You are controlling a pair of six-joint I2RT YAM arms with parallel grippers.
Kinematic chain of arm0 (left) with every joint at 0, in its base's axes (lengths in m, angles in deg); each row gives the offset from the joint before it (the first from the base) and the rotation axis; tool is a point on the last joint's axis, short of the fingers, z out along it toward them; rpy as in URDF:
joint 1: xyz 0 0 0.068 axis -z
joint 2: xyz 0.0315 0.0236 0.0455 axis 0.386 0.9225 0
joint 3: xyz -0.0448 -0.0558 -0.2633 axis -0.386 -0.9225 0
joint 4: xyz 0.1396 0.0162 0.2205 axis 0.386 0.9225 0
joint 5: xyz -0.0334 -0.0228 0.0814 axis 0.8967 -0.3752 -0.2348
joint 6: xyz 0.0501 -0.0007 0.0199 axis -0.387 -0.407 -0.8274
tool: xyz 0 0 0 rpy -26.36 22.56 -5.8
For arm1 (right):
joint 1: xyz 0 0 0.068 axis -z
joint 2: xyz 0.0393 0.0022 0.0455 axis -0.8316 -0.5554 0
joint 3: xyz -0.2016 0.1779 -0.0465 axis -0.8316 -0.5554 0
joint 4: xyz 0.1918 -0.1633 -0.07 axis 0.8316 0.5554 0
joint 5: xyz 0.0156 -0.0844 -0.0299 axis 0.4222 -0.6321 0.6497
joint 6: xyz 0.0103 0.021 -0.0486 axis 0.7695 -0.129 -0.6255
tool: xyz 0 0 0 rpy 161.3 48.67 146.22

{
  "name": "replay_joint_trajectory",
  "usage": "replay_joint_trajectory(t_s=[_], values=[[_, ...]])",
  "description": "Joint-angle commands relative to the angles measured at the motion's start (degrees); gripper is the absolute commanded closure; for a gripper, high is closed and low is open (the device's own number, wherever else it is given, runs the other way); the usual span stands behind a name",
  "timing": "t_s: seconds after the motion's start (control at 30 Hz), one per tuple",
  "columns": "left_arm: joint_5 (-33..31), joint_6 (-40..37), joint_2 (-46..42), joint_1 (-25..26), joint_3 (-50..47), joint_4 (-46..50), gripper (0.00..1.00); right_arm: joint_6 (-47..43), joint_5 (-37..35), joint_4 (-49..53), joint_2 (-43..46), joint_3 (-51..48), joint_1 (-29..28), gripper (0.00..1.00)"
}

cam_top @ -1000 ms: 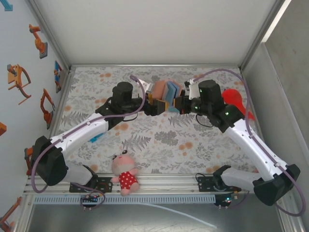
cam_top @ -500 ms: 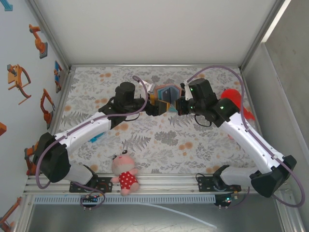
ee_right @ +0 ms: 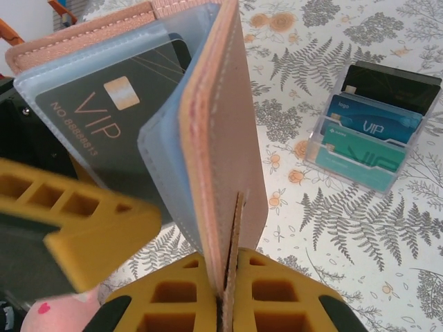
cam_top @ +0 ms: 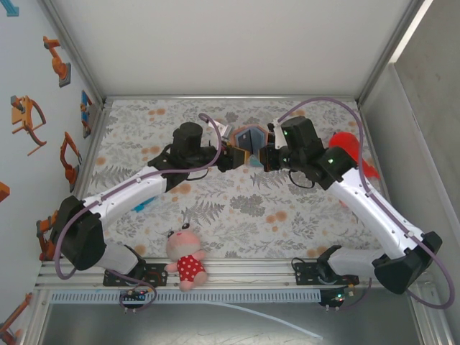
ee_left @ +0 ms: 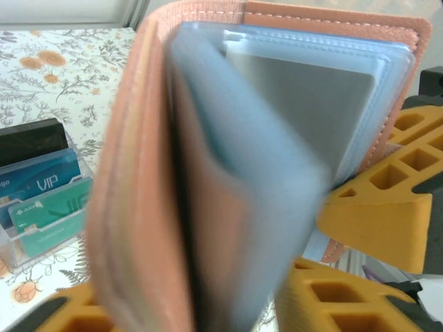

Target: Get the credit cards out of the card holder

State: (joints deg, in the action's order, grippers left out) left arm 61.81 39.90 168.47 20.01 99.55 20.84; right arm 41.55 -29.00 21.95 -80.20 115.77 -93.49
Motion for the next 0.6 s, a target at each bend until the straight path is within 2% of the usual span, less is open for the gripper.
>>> replay_joint_trajectory(t_s=[0.0,0.07,0.17,0.23,0.37,0.57], values=[[-0.44,-0.95,-2.34,0.12,0.04,0.76,0.77,-1.87,3.31,-4.22,2.33,-1.52,-0.38,1.0],[-0.29,-0.97,-2.97,-0.08,-0.01,1.05,0.84,-3.0,4.38,-5.37,3.31,-2.52,-0.38,1.0],[0.62,-0.31,-3.99,-0.6,-0.18,1.3,0.94,-4.76,4.46,-6.86,5.36,-4.6,-0.3,0.86],[1.86,0.59,-4.77,-1.15,-0.37,1.07,0.99,-5.84,4.82,-8.21,6.94,-6.23,-0.3,0.8],[5.31,1.98,-6.27,-2.1,-0.84,0.67,1.0,-7.71,6.32,-11.95,10.5,-9.69,-0.21,0.7],[8.31,2.65,-8.2,-2.7,-1.24,1.51,1.0,-8.87,9.48,-17.42,14.31,-13.36,-0.03,0.66]])
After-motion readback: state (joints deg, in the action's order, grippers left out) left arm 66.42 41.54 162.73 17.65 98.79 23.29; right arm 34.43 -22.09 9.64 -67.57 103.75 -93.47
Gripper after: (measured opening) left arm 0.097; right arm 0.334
